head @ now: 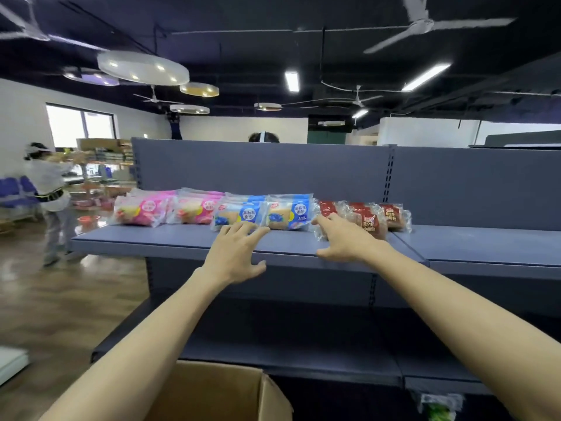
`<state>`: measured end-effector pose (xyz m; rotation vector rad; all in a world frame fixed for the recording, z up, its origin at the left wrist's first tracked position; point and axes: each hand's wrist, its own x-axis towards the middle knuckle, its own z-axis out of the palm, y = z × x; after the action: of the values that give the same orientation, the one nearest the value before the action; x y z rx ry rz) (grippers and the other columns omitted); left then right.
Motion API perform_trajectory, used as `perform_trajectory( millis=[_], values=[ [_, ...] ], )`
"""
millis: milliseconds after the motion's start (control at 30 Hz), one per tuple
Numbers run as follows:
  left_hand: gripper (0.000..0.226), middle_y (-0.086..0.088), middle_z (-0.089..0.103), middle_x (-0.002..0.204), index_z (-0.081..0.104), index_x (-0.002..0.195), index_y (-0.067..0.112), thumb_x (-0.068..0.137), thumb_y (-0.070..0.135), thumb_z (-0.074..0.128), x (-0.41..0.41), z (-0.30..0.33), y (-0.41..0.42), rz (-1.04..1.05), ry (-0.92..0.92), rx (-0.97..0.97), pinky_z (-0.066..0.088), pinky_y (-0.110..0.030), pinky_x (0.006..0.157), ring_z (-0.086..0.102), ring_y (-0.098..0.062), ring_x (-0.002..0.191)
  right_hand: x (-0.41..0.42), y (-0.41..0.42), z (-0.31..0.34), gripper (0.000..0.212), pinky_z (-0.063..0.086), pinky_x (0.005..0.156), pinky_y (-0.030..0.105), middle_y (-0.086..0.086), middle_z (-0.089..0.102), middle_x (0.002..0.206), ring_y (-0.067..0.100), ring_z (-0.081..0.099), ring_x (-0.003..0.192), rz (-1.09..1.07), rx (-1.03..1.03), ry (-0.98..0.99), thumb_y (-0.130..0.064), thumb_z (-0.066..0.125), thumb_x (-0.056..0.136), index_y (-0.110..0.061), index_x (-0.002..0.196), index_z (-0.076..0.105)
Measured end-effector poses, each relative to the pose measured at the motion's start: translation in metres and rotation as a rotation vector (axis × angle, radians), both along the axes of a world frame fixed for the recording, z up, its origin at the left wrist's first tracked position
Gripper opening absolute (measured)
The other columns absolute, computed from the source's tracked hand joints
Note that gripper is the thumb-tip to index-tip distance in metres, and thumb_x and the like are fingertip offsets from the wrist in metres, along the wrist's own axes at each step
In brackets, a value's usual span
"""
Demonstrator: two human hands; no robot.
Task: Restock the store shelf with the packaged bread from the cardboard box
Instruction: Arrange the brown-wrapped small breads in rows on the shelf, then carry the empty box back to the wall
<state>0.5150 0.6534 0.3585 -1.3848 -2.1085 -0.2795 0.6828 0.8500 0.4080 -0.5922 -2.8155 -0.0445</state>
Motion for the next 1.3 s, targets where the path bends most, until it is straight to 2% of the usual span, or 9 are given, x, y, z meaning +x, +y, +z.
perform_trajectory(
  millis=[200, 367, 433, 633, 833, 933, 1000, 1200, 1300],
  values=[
    [0.072, 0.0, 0.048, 0.138, 0.044, 0.141, 0.028, 0.076, 0.051, 0.065, 0.014, 0.016, -0.04, 0.046, -0.011, -0.053, 0.047, -0.039, 0.096, 0.047, -0.024, 0.125, 0.024, -0.045, 0.006, 0.068, 0.053, 0.085, 0.041, 0.008, 0.047, 0.129, 0.027, 0.058, 0.101, 0.033, 0.005, 0.009, -0.036, 0.065, 0.087, -0.024, 0.146, 0.033],
    [0.074, 0.003, 0.033, 0.15, 0.036, 0.146, 0.033, 0.079, 0.048, 0.065, 0.034, 0.025, -0.068, 0.056, -0.051, -0.111, 0.056, -0.043, 0.085, 0.039, -0.021, 0.133, 0.046, -0.072, -0.003, 0.077, 0.051, 0.091, 0.041, 0.008, 0.039, 0.144, 0.03, 0.056, 0.116, 0.041, -0.036, -0.037, -0.038, 0.066, 0.087, -0.027, 0.151, 0.026],
    [0.073, 0.001, 0.03, 0.153, 0.037, 0.145, 0.032, 0.08, 0.048, 0.065, 0.041, 0.026, -0.081, 0.065, -0.053, -0.125, 0.054, -0.044, 0.088, 0.036, -0.022, 0.136, 0.053, -0.08, -0.007, 0.076, 0.051, 0.093, 0.042, 0.008, 0.038, 0.145, 0.03, 0.056, 0.118, 0.035, -0.046, -0.052, -0.038, 0.066, 0.087, -0.026, 0.151, 0.027],
    [0.073, -0.003, 0.027, 0.156, 0.033, 0.147, 0.034, 0.082, 0.049, 0.065, 0.044, 0.018, -0.125, 0.117, -0.068, -0.205, 0.051, -0.044, 0.095, 0.034, -0.024, 0.139, 0.06, -0.105, -0.017, 0.072, 0.052, 0.089, 0.043, 0.008, 0.045, 0.129, 0.028, 0.058, 0.106, 0.008, -0.092, -0.088, -0.041, 0.067, 0.086, -0.023, 0.146, 0.03],
    [0.075, -0.001, 0.029, 0.154, 0.033, 0.148, 0.033, 0.083, 0.051, 0.065, 0.003, 0.0, -0.157, 0.102, -0.096, -0.212, 0.05, -0.043, 0.097, 0.036, -0.022, 0.137, 0.03, -0.13, -0.029, 0.075, 0.049, 0.093, 0.041, 0.009, 0.043, 0.137, 0.029, 0.055, 0.115, -0.024, -0.149, -0.065, -0.042, 0.067, 0.087, -0.025, 0.149, 0.029],
    [0.076, 0.0, 0.035, 0.149, 0.034, 0.148, 0.033, 0.081, 0.05, 0.067, -0.031, -0.027, -0.177, 0.053, -0.175, -0.196, 0.051, -0.046, 0.094, 0.041, -0.022, 0.131, 0.009, -0.148, -0.058, 0.075, 0.047, 0.093, 0.04, 0.011, 0.041, 0.138, 0.03, 0.053, 0.117, -0.034, -0.244, -0.026, -0.041, 0.067, 0.086, -0.023, 0.149, 0.03],
    [0.076, 0.0, 0.038, 0.146, 0.035, 0.148, 0.033, 0.081, 0.049, 0.067, -0.052, -0.062, -0.195, 0.031, -0.244, -0.205, 0.052, -0.043, 0.09, 0.044, -0.022, 0.128, -0.006, -0.16, -0.092, 0.076, 0.047, 0.091, 0.039, 0.012, 0.041, 0.136, 0.029, 0.052, 0.115, -0.056, -0.319, -0.067, -0.042, 0.067, 0.086, -0.023, 0.15, 0.03],
    [0.077, 0.001, 0.041, 0.143, 0.035, 0.148, 0.032, 0.079, 0.044, 0.067, -0.099, -0.186, -0.24, 0.065, -0.479, -0.372, 0.051, -0.042, 0.091, 0.047, -0.02, 0.123, -0.036, -0.192, -0.211, 0.078, 0.052, 0.076, 0.037, 0.012, 0.043, 0.135, 0.024, 0.059, 0.095, -0.177, -0.517, -0.239, -0.044, 0.068, 0.085, -0.022, 0.149, 0.03],
    [0.082, -0.003, 0.041, 0.144, 0.033, 0.15, 0.027, 0.078, 0.041, 0.07, -0.115, -0.227, -0.252, 0.091, -0.565, -0.442, 0.049, -0.042, 0.095, 0.045, -0.024, 0.127, -0.045, -0.203, -0.251, 0.078, 0.051, 0.072, 0.035, 0.012, 0.045, 0.135, 0.024, 0.057, 0.098, -0.236, -0.596, -0.292, -0.044, 0.069, 0.085, -0.022, 0.148, 0.03]
  ],
)
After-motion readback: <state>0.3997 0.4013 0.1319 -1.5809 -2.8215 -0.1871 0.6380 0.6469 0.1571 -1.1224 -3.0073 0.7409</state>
